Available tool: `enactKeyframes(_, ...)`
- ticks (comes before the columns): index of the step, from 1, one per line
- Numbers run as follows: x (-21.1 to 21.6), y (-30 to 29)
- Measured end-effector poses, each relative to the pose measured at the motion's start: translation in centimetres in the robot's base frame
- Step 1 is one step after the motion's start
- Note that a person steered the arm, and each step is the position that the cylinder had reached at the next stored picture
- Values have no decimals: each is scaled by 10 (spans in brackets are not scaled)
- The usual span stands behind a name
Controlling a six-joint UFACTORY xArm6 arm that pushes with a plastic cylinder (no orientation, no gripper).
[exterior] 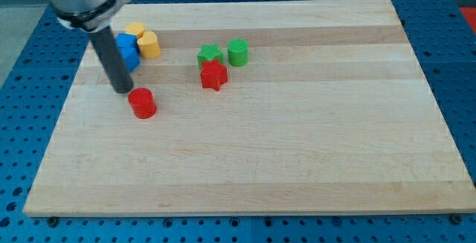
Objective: Push the red circle closer to the red star
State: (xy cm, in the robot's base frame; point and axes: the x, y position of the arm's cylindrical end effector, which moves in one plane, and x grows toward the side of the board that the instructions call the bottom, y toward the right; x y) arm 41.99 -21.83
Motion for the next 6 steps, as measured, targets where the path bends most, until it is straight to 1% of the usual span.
enactKeyframes(1, 31, -18)
enactKeyframes(2, 58, -13)
enactKeyframes(4, 50, 44)
enactKeyframes(6, 26, 100)
